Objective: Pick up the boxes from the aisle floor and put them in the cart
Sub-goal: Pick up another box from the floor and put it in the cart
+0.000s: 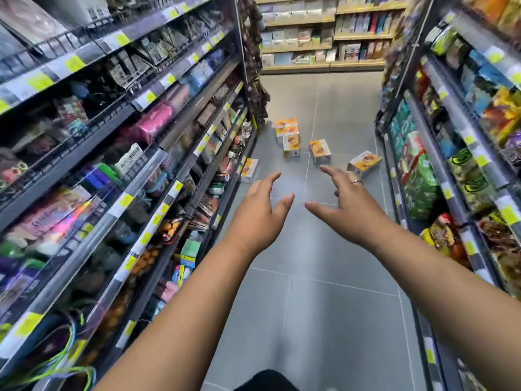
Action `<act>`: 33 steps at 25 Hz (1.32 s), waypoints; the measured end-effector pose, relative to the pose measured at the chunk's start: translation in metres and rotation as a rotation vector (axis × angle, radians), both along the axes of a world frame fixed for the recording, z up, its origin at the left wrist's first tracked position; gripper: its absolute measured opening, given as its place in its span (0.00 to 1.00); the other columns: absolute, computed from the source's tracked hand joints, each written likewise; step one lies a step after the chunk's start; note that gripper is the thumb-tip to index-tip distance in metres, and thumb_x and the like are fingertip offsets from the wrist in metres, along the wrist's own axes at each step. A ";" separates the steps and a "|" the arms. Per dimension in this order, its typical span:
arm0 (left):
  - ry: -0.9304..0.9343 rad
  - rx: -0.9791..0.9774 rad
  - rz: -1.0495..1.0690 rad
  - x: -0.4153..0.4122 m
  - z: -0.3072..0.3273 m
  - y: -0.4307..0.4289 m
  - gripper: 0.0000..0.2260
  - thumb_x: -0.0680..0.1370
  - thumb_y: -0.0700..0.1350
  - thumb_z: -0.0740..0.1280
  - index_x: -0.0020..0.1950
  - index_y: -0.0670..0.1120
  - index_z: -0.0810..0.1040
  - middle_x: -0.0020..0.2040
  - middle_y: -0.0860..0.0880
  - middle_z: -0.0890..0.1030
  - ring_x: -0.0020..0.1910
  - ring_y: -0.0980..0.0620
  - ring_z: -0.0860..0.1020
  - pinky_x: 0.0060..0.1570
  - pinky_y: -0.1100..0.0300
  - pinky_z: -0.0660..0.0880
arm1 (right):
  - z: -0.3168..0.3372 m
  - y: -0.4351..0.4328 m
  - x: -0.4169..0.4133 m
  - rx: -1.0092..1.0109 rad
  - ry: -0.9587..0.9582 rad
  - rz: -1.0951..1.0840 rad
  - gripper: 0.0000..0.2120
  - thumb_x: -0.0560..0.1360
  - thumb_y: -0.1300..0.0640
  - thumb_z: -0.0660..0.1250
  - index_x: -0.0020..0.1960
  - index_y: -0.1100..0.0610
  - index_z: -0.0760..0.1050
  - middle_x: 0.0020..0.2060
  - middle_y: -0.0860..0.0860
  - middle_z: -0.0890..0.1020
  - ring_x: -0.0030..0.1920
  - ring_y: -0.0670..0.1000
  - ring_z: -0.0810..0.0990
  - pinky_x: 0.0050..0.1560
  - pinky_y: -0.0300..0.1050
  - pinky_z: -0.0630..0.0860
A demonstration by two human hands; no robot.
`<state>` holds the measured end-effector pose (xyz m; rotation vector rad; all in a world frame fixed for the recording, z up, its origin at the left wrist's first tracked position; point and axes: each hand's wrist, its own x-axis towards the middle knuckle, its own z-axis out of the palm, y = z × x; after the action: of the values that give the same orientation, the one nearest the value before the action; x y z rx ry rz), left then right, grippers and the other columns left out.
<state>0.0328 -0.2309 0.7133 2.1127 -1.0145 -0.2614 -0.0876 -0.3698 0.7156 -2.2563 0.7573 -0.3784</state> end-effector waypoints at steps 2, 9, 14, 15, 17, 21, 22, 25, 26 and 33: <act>-0.007 0.019 0.033 0.046 -0.006 -0.024 0.24 0.81 0.54 0.61 0.76 0.52 0.61 0.73 0.50 0.68 0.69 0.50 0.69 0.62 0.60 0.65 | -0.003 -0.031 0.050 0.006 0.006 0.029 0.35 0.73 0.44 0.70 0.75 0.44 0.58 0.70 0.54 0.64 0.64 0.53 0.72 0.60 0.44 0.68; -0.010 0.042 0.099 0.249 -0.038 -0.110 0.24 0.81 0.52 0.61 0.76 0.50 0.62 0.74 0.48 0.67 0.71 0.50 0.67 0.69 0.57 0.64 | -0.027 -0.124 0.251 -0.024 0.074 0.096 0.35 0.74 0.43 0.69 0.76 0.45 0.56 0.71 0.53 0.62 0.66 0.54 0.70 0.60 0.44 0.68; -0.033 0.089 0.093 0.382 -0.036 -0.171 0.23 0.82 0.51 0.61 0.75 0.48 0.64 0.72 0.46 0.69 0.70 0.48 0.69 0.65 0.61 0.63 | -0.028 -0.181 0.386 -0.006 0.095 0.089 0.36 0.74 0.42 0.68 0.76 0.45 0.55 0.73 0.54 0.61 0.70 0.58 0.67 0.66 0.49 0.67; -0.042 0.097 0.087 0.407 -0.036 -0.185 0.23 0.82 0.50 0.62 0.75 0.47 0.64 0.72 0.46 0.69 0.70 0.48 0.69 0.66 0.61 0.63 | -0.027 -0.193 0.408 -0.001 0.102 0.089 0.36 0.74 0.42 0.68 0.77 0.45 0.54 0.73 0.54 0.61 0.70 0.58 0.67 0.65 0.49 0.67; -0.040 0.108 0.081 0.448 -0.039 -0.217 0.23 0.82 0.51 0.61 0.76 0.47 0.64 0.72 0.46 0.70 0.70 0.49 0.69 0.68 0.58 0.64 | -0.029 -0.222 0.447 0.003 0.119 0.094 0.36 0.74 0.41 0.68 0.77 0.45 0.54 0.73 0.54 0.61 0.69 0.57 0.67 0.65 0.49 0.67; -0.011 0.134 0.129 0.515 -0.059 -0.281 0.24 0.81 0.52 0.61 0.76 0.47 0.63 0.72 0.45 0.69 0.71 0.48 0.68 0.67 0.57 0.64 | -0.049 -0.294 0.517 0.001 0.114 0.113 0.36 0.74 0.42 0.69 0.76 0.44 0.55 0.71 0.53 0.62 0.68 0.56 0.69 0.65 0.49 0.69; -0.006 0.134 0.145 0.533 -0.066 -0.300 0.25 0.81 0.52 0.62 0.76 0.47 0.63 0.73 0.45 0.69 0.71 0.48 0.67 0.67 0.58 0.63 | -0.056 -0.315 0.537 0.004 0.122 0.122 0.36 0.74 0.42 0.69 0.76 0.44 0.55 0.71 0.54 0.62 0.67 0.56 0.69 0.64 0.49 0.69; 0.014 0.149 0.177 0.586 -0.086 -0.362 0.25 0.81 0.53 0.62 0.76 0.47 0.63 0.73 0.46 0.69 0.71 0.50 0.67 0.67 0.60 0.62 | -0.073 -0.384 0.600 0.021 0.146 0.153 0.36 0.74 0.42 0.68 0.76 0.44 0.55 0.71 0.55 0.62 0.68 0.57 0.69 0.63 0.48 0.68; 0.028 0.160 0.207 0.605 -0.089 -0.382 0.25 0.81 0.54 0.62 0.76 0.48 0.63 0.73 0.47 0.69 0.71 0.50 0.66 0.66 0.61 0.61 | -0.077 -0.405 0.622 0.027 0.165 0.176 0.36 0.74 0.42 0.68 0.76 0.44 0.55 0.71 0.55 0.62 0.68 0.58 0.68 0.63 0.48 0.68; 0.139 0.157 0.377 0.714 -0.107 -0.484 0.27 0.80 0.53 0.63 0.77 0.48 0.61 0.74 0.46 0.67 0.72 0.49 0.67 0.66 0.60 0.62 | -0.097 -0.520 0.759 0.009 0.270 0.325 0.34 0.75 0.43 0.67 0.76 0.43 0.55 0.70 0.56 0.63 0.67 0.60 0.69 0.62 0.49 0.68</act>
<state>0.7467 -0.7148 0.6061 2.3409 -0.5144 -0.3013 0.6711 -0.8899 0.6183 -2.3977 0.5065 0.0859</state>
